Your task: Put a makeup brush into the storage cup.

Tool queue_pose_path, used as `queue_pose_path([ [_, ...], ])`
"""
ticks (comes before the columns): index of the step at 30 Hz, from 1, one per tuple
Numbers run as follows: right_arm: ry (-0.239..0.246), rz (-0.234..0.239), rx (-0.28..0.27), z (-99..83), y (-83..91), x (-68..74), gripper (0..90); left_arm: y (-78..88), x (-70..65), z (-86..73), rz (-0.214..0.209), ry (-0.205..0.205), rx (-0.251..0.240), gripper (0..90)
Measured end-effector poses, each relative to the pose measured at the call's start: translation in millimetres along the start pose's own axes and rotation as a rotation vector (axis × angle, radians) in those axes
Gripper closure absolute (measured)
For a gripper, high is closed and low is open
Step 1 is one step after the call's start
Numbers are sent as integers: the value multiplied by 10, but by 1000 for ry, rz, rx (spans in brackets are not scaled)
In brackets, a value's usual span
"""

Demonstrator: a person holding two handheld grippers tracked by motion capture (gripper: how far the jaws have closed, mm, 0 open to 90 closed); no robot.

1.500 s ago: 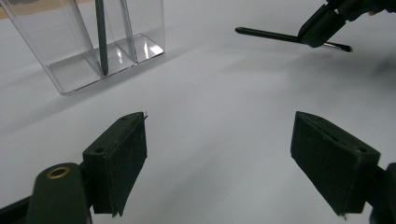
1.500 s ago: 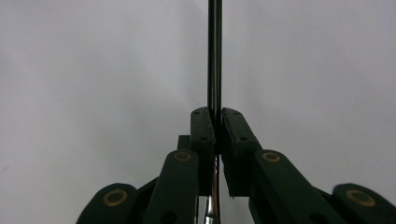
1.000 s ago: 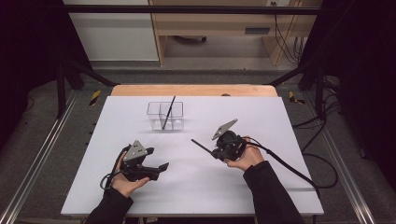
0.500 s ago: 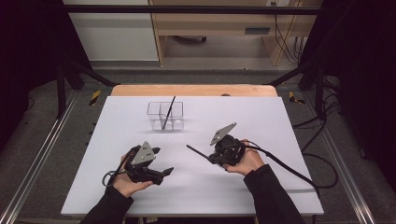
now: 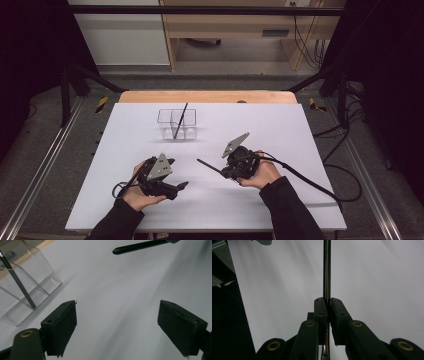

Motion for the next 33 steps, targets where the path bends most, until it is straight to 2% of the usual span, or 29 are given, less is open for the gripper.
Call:
queue_pose_path([
  [9, 1, 21, 0, 37, 9, 24, 844, 27, -28, 218, 34, -143, 16, 148],
  [11, 1, 22, 0, 38, 10, 24, 844, 33, -36, 241, 33, -157, 20, 148],
  [12, 0, 32, -2, 42, 16, 27, 844, 40, -47, 284, 35, -188, 24, 148],
  [18, -1, 57, -3, 72, 48, 48, 844, 28, -91, 378, 23, -258, 27, 149],
  [30, 8, 91, 15, 95, 20, 80, 844, -19, -187, 460, 15, -355, 39, 154],
  [31, 10, 93, 20, 99, 18, 80, 844, -28, -206, 476, 11, -377, 39, 155],
  [33, 10, 96, 26, 108, 10, 93, 844, -38, -227, 489, 9, -393, 38, 159],
])
Point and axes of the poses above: each handheld gripper's, and its own axes: y roughly backward along the jaws, z roughly out of its top, x roughly to its left, the point moved 1 cm from there along -y, roughly forward along the jaws, and after that the axes turned 3 degrees about -x, right-handed, at the moved point
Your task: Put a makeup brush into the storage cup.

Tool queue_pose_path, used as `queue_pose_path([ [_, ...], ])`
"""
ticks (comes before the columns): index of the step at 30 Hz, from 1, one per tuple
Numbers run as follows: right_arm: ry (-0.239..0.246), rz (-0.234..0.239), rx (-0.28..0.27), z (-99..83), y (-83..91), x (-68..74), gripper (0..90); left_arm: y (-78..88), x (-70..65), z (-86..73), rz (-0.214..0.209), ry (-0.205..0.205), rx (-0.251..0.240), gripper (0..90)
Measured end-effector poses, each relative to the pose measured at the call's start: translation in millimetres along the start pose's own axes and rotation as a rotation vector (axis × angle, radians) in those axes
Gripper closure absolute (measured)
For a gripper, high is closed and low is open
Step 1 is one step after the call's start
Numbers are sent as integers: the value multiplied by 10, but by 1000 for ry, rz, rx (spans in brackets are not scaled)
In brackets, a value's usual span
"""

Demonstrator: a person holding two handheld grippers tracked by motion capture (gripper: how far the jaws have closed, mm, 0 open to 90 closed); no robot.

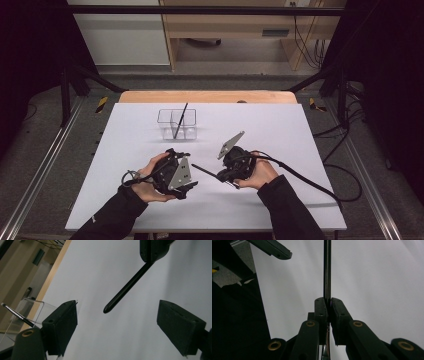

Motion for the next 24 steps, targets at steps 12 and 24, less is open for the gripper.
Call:
queue_pose_path([
  [12, 15, 29, 17, 54, -29, 34, 844, -48, -88, 50, 1, -98, 30, 179],
  [24, 18, 59, 36, 56, -56, 37, 844, -139, -197, 127, -25, -195, 42, 214],
])
Point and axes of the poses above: each handheld gripper's, and its own axes: y roughly backward along the jaws, z roughly out of its top, x roughly to its left, the point moved 1 cm from there along -y, roughly forward along the jaws, and after that the axes turned 3 degrees about -x, right-handed, at the moved point
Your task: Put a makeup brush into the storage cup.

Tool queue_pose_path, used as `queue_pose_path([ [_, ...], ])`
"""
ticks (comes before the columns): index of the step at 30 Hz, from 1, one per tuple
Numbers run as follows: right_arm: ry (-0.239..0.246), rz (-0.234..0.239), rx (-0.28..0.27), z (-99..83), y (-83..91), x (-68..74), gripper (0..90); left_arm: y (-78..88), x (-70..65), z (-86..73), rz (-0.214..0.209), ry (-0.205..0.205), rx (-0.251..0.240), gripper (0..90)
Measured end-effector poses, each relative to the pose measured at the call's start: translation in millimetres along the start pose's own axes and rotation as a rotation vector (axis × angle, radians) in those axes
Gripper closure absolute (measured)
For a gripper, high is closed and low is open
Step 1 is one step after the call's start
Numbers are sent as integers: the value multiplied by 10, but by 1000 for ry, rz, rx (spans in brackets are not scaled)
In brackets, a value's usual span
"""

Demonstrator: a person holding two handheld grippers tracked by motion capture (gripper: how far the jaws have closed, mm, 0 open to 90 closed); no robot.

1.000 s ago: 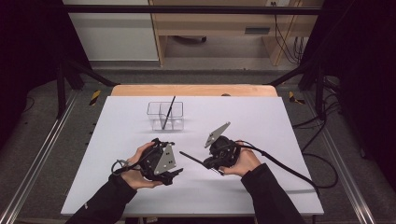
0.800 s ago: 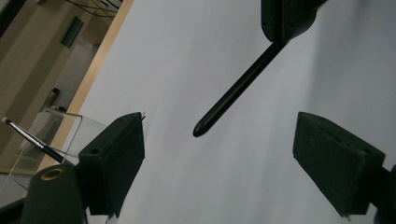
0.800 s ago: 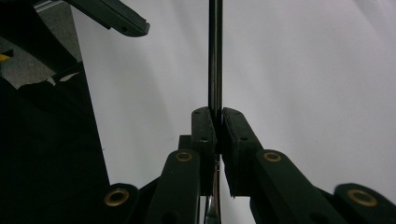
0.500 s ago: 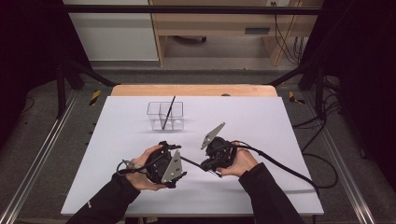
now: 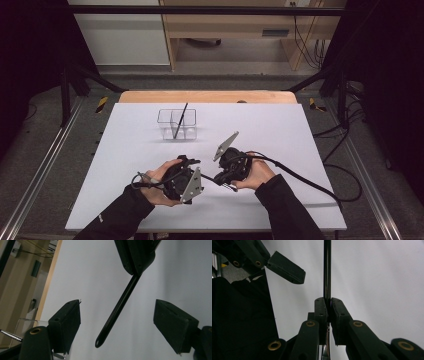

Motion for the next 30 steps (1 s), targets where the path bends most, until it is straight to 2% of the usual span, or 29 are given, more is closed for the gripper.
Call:
queue_pose_path([
  [10, -4, 18, 18, -3, -22, 16, 844, -75, -84, 52, 2, -86, 19, 282],
  [17, -6, 33, 38, -6, -41, 20, 844, -121, -148, 75, 2, -160, 42, 406],
  [25, -8, 46, 53, -3, -67, 27, 844, -140, -189, 94, 3, -224, 68, 547],
  [28, -9, 52, 61, -5, -74, 31, 844, -155, -218, 99, 5, -264, 80, 598],
  [30, -5, 54, 66, -7, -80, 31, 844, -158, -222, 99, 4, -274, 88, 625],
])
Point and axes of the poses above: each handheld gripper's, and its own axes: y roughly backward along the jaws, z roughly out of its top, x roughly to its left, the point moved 1 cm from there along -y, roughly forward along the jaws, and after that the axes turned 3 degrees about -x, right-handed, at the moved point
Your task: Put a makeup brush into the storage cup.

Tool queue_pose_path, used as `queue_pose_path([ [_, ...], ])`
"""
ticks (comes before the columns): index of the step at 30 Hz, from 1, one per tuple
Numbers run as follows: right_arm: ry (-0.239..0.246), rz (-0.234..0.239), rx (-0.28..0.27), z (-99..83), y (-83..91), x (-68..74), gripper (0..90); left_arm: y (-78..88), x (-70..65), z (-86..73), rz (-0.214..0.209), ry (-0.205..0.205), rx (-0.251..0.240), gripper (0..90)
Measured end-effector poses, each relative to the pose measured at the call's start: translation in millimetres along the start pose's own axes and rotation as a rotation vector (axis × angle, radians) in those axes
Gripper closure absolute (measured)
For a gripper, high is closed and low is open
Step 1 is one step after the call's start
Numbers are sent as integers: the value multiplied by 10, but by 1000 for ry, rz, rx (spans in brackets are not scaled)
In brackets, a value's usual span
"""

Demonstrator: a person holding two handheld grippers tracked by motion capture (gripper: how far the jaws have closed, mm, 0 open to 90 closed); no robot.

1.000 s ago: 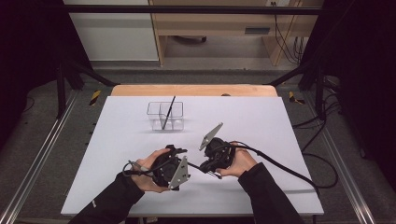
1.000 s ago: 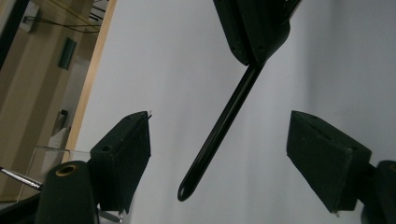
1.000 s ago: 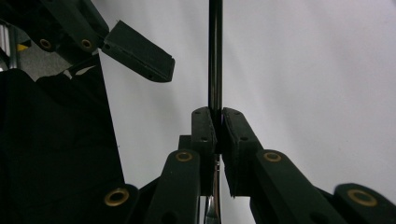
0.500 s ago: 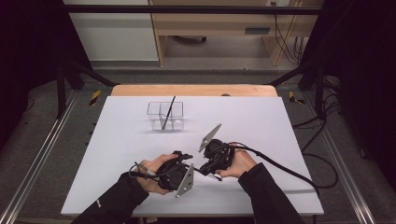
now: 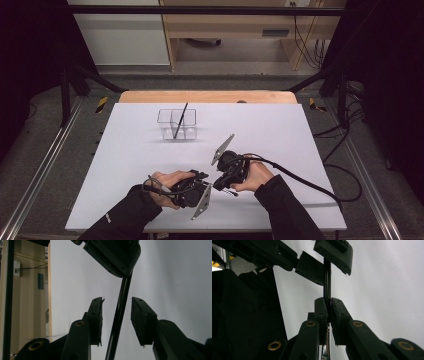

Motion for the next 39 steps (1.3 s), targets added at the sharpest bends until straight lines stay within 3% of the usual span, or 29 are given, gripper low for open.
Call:
queue_pose_path([
  [11, 4, 11, 15, -3, -26, 6, 844, -19, -39, -9, -15, -62, 28, 794],
  [24, 12, 16, 10, -4, -23, 6, 841, -20, -50, 5, -33, -104, 46, 826],
  [28, 12, 12, 2, -5, -26, 5, 835, -15, -45, -2, -35, -100, 51, 826],
  [32, 16, -16, -35, -14, 8, 8, 763, -7, -33, -22, -39, -86, 62, 826],
  [38, 33, -83, -113, -22, 128, 4, 651, 32, 15, -109, -40, -22, 73, 826],
  [39, 38, -124, -159, -25, 183, 4, 606, 39, 30, -146, -39, 6, 69, 826],
])
Point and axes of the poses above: each handheld gripper's, and its own axes: y roughly backward along the jaws, z roughly out of its top, x roughly to its left, the point moved 1 cm from there along -y, roughly forward along the jaws, and after that the axes turned 3 degrees about -x, right-handed, at the moved point
